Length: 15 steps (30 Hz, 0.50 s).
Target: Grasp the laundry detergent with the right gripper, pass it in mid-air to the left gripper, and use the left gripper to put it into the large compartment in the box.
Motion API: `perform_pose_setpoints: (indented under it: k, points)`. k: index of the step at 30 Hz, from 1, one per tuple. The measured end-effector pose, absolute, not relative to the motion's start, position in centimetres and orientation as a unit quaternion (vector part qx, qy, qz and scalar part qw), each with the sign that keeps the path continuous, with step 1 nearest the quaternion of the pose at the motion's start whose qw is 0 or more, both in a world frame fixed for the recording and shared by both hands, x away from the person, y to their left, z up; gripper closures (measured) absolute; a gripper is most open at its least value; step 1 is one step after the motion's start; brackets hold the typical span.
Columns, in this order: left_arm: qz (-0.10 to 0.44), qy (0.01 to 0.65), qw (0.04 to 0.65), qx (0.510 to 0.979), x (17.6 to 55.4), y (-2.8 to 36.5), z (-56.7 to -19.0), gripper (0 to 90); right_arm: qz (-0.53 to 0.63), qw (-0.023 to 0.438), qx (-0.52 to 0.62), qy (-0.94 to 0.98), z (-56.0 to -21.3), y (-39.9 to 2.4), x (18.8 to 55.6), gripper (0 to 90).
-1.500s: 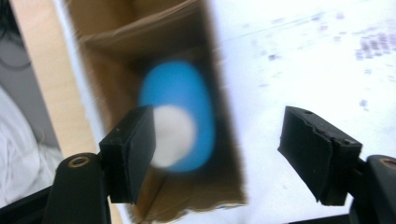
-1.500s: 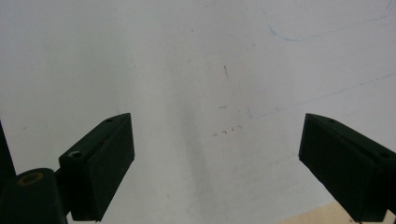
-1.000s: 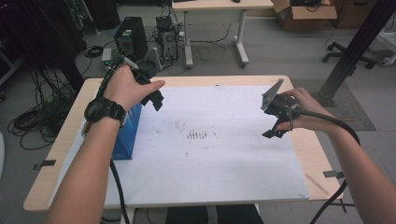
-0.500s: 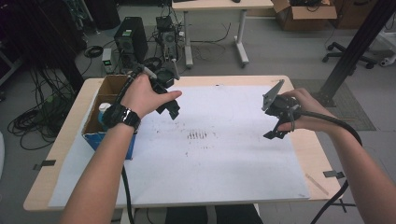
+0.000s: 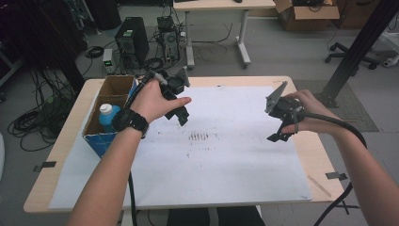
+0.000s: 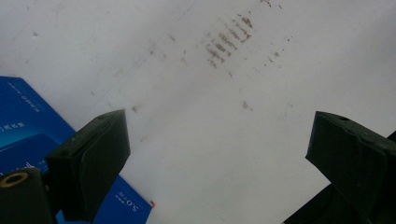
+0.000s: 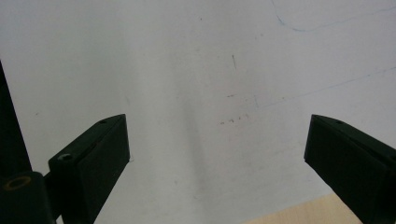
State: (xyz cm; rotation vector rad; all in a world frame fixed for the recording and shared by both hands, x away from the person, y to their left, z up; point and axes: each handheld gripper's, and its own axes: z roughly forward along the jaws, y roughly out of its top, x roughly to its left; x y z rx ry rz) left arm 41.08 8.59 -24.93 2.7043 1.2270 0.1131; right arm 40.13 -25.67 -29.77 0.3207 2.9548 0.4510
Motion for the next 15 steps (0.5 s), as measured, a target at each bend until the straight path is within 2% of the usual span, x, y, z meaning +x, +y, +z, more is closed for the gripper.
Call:
perform_pose_setpoints:
  k: [15]
  points:
    - [0.036,0.407,0.081,0.909,40.94,8.63,-24.94,5.8,0.15,0.068,0.104,0.981,-29.76,-25.31,40.22,7.1]
